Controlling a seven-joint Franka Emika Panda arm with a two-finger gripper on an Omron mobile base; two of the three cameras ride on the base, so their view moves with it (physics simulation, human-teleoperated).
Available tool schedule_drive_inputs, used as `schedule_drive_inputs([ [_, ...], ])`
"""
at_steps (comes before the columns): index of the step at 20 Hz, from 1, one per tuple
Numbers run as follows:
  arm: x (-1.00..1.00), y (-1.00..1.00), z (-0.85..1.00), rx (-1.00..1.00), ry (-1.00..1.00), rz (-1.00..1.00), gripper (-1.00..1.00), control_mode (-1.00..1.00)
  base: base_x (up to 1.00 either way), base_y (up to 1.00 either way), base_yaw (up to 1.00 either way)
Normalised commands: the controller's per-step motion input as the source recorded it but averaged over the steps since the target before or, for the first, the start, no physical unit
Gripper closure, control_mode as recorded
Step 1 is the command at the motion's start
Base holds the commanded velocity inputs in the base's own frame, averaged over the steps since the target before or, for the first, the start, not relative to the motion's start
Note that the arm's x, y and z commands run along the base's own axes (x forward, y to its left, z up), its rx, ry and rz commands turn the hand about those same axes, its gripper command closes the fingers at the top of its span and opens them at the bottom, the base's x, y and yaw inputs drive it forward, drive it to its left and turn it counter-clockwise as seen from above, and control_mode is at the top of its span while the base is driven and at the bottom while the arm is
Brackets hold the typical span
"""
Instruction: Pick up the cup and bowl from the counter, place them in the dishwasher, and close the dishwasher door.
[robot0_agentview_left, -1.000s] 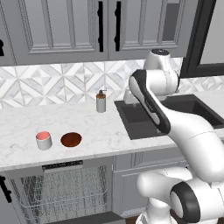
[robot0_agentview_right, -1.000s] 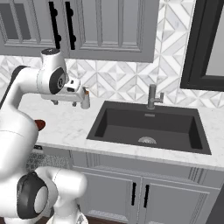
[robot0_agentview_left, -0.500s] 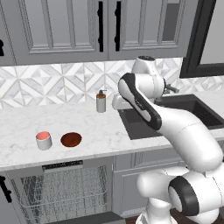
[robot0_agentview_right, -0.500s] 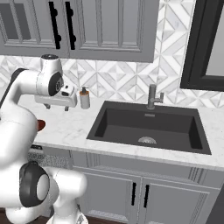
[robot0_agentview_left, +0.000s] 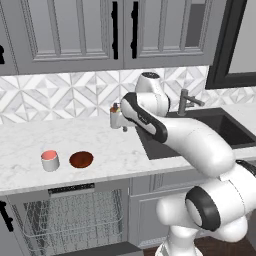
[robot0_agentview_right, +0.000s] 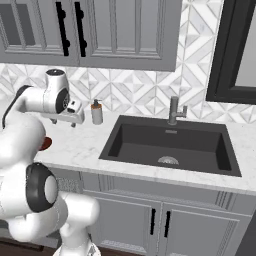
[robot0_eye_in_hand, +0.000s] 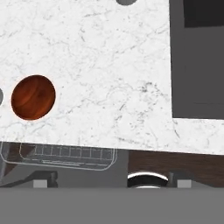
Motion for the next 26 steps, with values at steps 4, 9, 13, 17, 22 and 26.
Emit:
schedule_drive_inputs([
  [4, 0.77, 0.33, -0.25, -0.03, 0.0, -0.03, -1.0, -1.0, 0.0, 0.0, 0.0],
  [9, 0.02, 0.93, -0.43, -0.01, -0.08, -0.3, -1.0, -1.0, 0.0, 0.0, 0.0],
  [13, 0.47, 0.62, -0.23, -0.08, 0.0, -0.19, -1.0, -1.0, 0.0, 0.0, 0.0],
  [17, 0.49, 0.49, -0.01, -0.04, 0.0, -0.16, -1.0, -1.0, 0.0, 0.0, 0.0],
  [22, 0.13, 0.22, 0.0, -0.01, 0.01, -0.1, -1.0, -1.0, 0.0, 0.0, 0.0],
  [26, -0.17, 0.0, -0.21, 0.08, 0.04, 0.02, -1.0, -1.0, 0.0, 0.0, 0.0],
])
